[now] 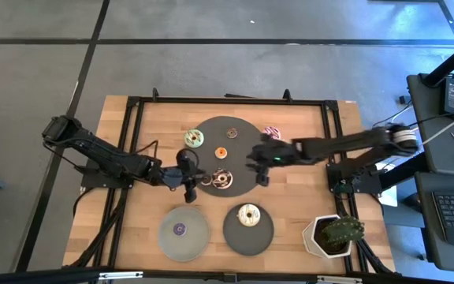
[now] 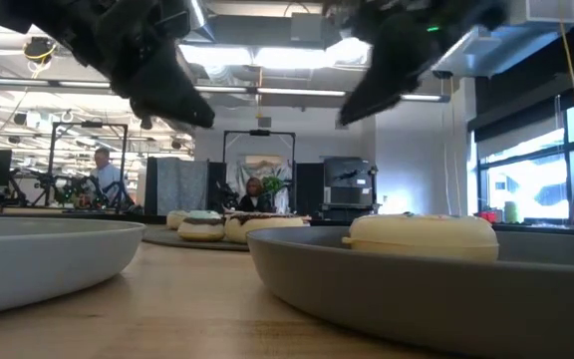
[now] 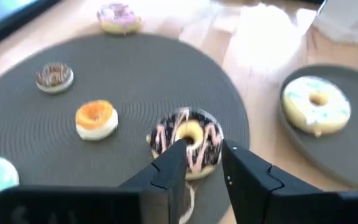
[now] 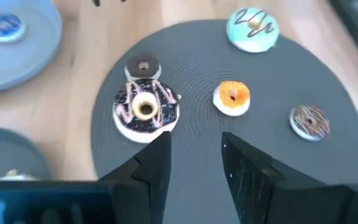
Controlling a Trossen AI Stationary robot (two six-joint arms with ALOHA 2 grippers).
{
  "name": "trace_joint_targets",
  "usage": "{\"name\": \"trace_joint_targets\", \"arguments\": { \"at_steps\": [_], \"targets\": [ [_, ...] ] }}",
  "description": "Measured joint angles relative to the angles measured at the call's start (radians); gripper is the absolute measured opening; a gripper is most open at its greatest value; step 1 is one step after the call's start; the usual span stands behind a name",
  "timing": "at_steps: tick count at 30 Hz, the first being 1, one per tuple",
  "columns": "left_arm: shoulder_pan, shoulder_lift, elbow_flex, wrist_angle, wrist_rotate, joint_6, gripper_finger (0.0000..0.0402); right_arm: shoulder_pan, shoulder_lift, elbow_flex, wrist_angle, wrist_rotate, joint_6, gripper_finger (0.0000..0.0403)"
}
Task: Pick & Place donuts
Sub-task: Put the small black donut on the gray plate
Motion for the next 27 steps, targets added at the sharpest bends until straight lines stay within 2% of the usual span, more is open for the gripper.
{"name": "trace_joint_targets", "arguments": {
  "at_steps": [6, 13, 19, 23, 27],
  "targets": [
    [0.015, 0.000, 0.000, 0.040, -0.031, 0.017, 0.0152, 0.022, -0.214, -0.198, 0.070, 0.048, 0.080, 0.0143],
    [0.032, 0.000, 0.000, 0.038, 0.005, 0.020, 0.0197, 0.023, -0.309, -0.305, 0.139, 0.048, 0.103, 0.0143],
    [0.066, 0.043, 0.001, 0.031, 0.010, 0.009, 0.0190, 0.023, -0.310, -0.326, 0.144, 0.048, 0.100, 0.0143],
    [0.105, 0.116, 0.001, 0.027, 0.125, -0.004, 0.0173, 0.021, -0.310, -0.327, 0.143, 0.048, 0.100, 0.0143],
    [0.137, 0.185, 0.001, 0.020, 0.139, -0.020, 0.0158, 0.021, -0.310, -0.327, 0.142, 0.048, 0.098, 0.0143]
  ]
}}
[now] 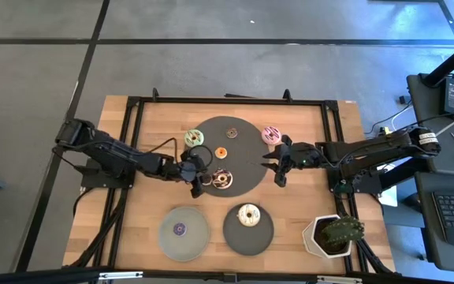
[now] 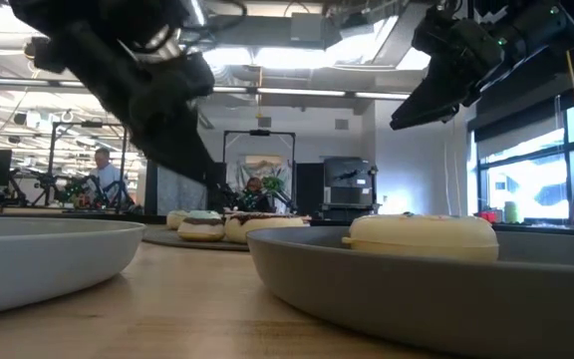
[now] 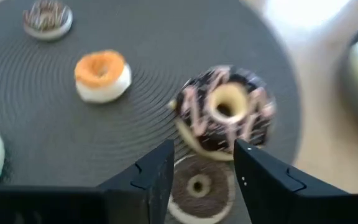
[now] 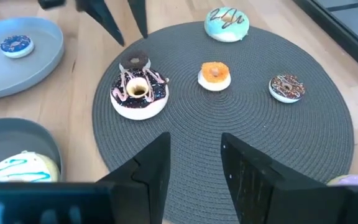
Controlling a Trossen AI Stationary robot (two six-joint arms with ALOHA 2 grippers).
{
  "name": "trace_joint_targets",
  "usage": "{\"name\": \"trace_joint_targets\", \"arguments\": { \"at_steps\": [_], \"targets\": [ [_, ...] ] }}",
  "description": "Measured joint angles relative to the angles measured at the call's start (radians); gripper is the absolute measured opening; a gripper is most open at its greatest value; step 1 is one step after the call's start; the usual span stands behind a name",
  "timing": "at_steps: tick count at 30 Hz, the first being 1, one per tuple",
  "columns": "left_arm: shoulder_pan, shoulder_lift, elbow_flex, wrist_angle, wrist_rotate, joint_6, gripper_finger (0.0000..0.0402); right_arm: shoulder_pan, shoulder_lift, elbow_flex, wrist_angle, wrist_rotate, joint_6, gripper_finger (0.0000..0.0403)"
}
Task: Pick & Place donuts
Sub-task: Put the small black donut on the gray plate
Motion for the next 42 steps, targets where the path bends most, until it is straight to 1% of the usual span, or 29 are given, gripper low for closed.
{"name": "trace_joint_targets", "arguments": {
  "at_steps": [3, 9, 25, 30, 38, 42],
  "targets": [
    [0.019, 0.037, 0.000, 0.001, 0.004, -0.012, 0.0149, 0.000, 0.000, 0.000, 0.000, -0.001, -0.001, 0.0143],
    [0.042, 0.075, 0.000, -0.001, 0.071, -0.026, 0.0135, 0.000, 0.000, 0.000, -0.001, -0.001, -0.002, 0.0143],
    [0.044, 0.091, 0.000, -0.064, 0.065, -0.054, 0.0105, 0.000, 0.000, 0.000, -0.003, -0.002, -0.005, 0.0143],
    [0.044, 0.092, 0.000, -0.059, 0.065, -0.058, 0.0079, 0.000, 0.000, 0.000, -0.003, -0.002, -0.005, 0.0143],
    [0.044, 0.092, 0.000, -0.061, 0.089, -0.058, 0.0014, 0.000, 0.000, 0.000, -0.003, -0.002, -0.006, 0.0143],
    [0.044, 0.086, 0.015, -0.074, 0.092, -0.049, 0.0007, 0.000, 0.000, 0.000, -0.003, -0.002, -0.006, 0.0143]
  ]
}}
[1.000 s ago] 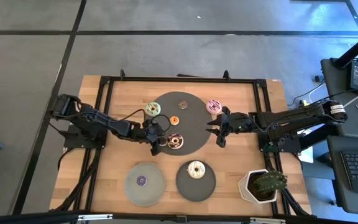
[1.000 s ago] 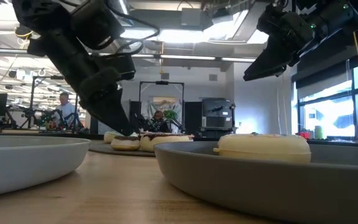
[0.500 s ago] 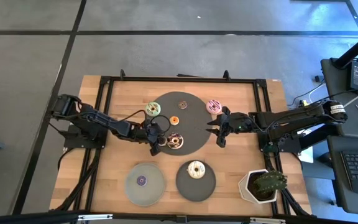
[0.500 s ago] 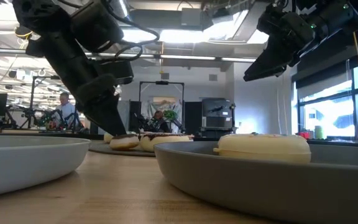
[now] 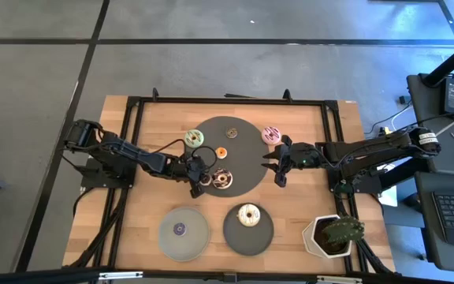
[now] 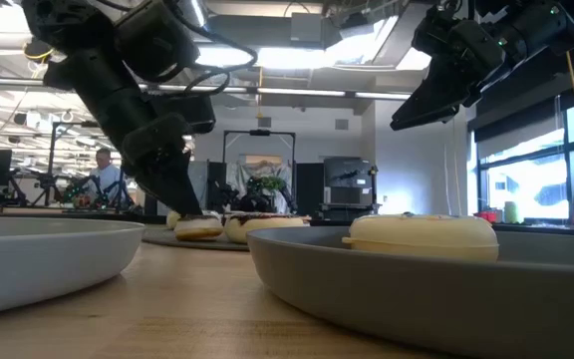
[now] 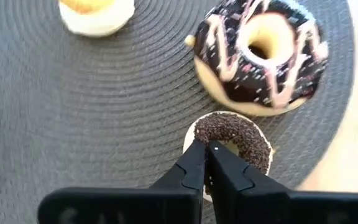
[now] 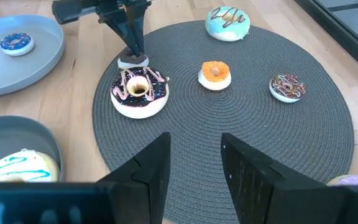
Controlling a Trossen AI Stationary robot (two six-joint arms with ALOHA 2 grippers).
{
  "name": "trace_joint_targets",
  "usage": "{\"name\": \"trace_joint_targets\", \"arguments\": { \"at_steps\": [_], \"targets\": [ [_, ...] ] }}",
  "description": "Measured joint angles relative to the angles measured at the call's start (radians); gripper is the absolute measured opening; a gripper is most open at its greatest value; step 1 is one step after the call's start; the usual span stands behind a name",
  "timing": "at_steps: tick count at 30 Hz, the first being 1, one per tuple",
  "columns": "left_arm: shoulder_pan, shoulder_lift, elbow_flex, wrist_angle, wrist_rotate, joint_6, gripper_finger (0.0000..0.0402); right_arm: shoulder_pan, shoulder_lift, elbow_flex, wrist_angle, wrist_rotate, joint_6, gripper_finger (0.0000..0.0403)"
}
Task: Pick & Place donuts
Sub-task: Put the small black donut on the gray plate
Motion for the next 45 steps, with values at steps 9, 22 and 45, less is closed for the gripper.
{"name": "trace_joint_targets", "arguments": {
  "at_steps": [9, 22, 45],
  "targets": [
    [-0.095, -0.104, 0.173, -0.216, 0.112, 0.017, 0.0004, 0.000, 0.000, 0.000, -0.011, 0.000, 0.001, 0.0143],
    [-0.525, -0.043, 0.211, -0.245, -0.151, -0.278, 0.0003, 0.000, 0.000, 0.000, -0.006, 0.000, 0.009, 0.0143],
    [-0.583, 0.135, 0.210, -0.242, -0.142, -0.306, 0.0022, 0.000, 0.000, 0.000, 0.033, 0.025, 0.033, 0.0143]
  ]
}}
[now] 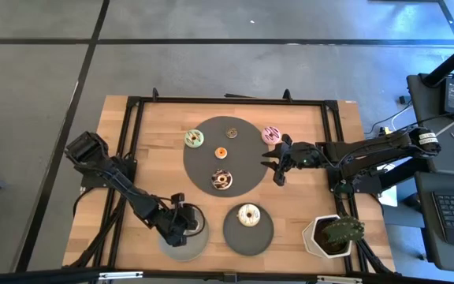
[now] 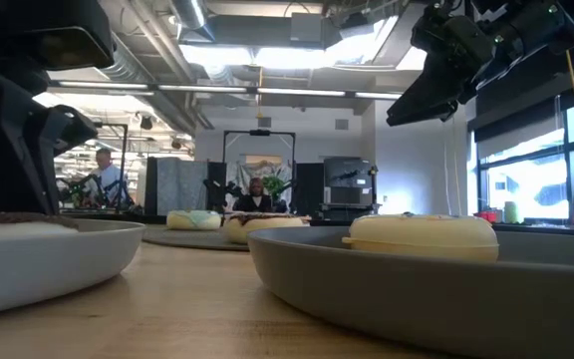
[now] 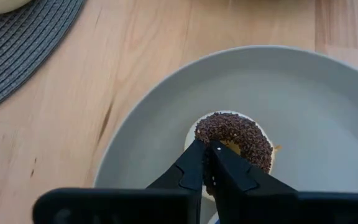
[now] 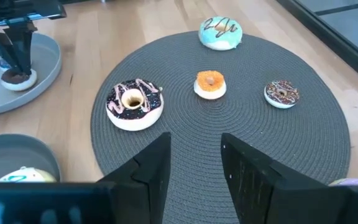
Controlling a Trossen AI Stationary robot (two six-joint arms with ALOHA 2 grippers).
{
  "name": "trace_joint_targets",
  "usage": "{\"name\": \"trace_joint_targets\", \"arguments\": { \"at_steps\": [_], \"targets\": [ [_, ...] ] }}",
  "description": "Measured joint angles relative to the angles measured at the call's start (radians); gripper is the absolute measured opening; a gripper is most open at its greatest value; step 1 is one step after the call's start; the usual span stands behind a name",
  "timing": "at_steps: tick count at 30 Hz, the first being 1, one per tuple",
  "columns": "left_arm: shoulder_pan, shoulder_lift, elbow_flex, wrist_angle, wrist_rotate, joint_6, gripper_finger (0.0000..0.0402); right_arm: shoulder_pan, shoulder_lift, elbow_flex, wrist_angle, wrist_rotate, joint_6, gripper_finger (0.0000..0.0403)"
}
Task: Pick & Place donuts
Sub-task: Put the small black donut on the gray plate, then put the big black and white donut on the dark gray plate
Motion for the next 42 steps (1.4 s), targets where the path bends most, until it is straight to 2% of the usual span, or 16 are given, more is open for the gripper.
{"name": "trace_joint_targets", "arguments": {
  "at_steps": [14, 22, 28, 33, 42],
  "targets": [
    [0.000, 0.000, 0.000, 0.000, 0.010, 0.007, 0.0064, 0.000, 0.000, 0.000, 0.009, -0.002, 0.027, 0.0143],
    [0.000, -0.001, 0.000, -0.002, 0.017, 0.035, 0.0097, 0.002, 0.016, 0.001, 0.263, -0.162, -0.088, 0.0143],
    [0.000, -0.001, 0.000, -0.004, 0.007, 0.051, 0.0115, 0.002, 0.099, 0.003, 0.389, -0.175, -0.240, 0.0143],
    [0.007, -0.024, -0.001, -0.008, -0.028, 0.131, 0.0127, 0.012, 0.184, 0.069, 0.380, -0.260, -0.277, 0.0143],
    [0.008, -0.096, 0.000, -0.004, -0.046, 0.231, 0.0126, 0.079, 0.413, 0.235, 0.317, -0.232, -0.340, 0.0143]
  ]
}}
